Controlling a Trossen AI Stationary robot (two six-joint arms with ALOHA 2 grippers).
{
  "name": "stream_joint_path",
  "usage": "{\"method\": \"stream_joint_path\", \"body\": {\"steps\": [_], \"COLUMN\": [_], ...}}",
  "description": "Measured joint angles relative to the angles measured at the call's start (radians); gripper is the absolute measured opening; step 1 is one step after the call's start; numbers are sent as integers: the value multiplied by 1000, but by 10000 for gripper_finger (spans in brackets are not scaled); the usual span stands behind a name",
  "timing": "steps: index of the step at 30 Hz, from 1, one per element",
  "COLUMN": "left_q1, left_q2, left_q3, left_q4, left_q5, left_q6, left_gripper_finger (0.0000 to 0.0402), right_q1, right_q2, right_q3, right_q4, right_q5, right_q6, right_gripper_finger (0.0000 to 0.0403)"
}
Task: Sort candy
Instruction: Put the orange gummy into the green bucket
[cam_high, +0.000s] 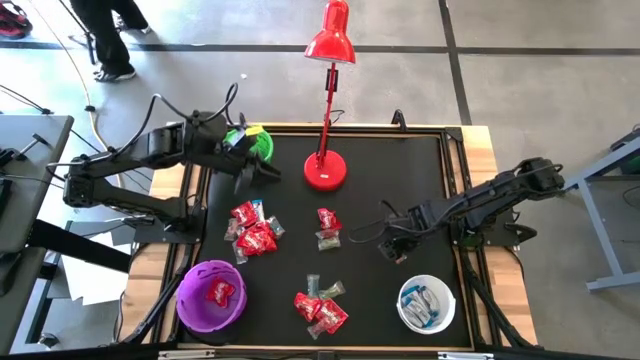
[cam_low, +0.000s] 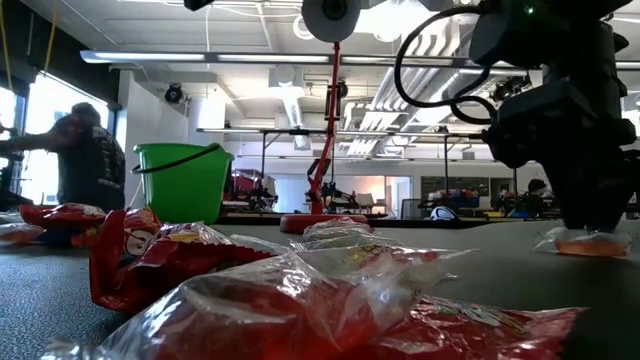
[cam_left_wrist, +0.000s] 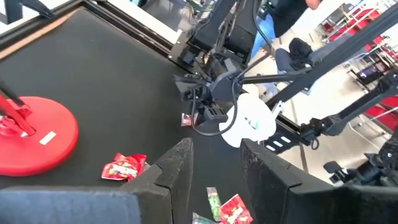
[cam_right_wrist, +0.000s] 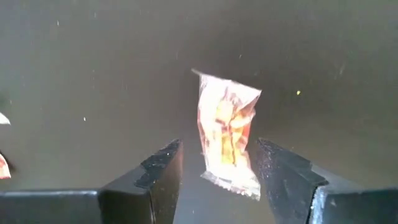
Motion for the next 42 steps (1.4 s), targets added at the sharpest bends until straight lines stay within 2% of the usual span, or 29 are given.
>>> {"method": "stream_joint_path", "body": {"steps": [9, 15, 25, 32, 38, 42], "left_q1": [-33, -37, -37, -37, -37, -36], "left_q2": [0, 0, 0, 0, 0, 0], "left_q3": [0, 0, 0, 0, 0, 0], "left_q4": [0, 0, 0, 0, 0, -1], "left_q5": [-48, -53, -54, -54, -64, -117], "left_q6": [0, 0, 1, 2, 11, 21], "left_gripper_finger": [119, 119, 119, 119, 119, 119], "right_q1": [42, 46, 45, 45, 45, 40], "right_q2": [0, 0, 0, 0, 0, 0], "right_q3": [0, 0, 0, 0, 58, 167], "right_q4": [0, 0, 0, -1, -13, -89], "right_q5": [-12, -10, 76, 89, 211, 358], "right_q6": [29, 46, 89, 89, 14, -114], "right_gripper_finger": [190, 132, 15, 3, 1, 1]}}
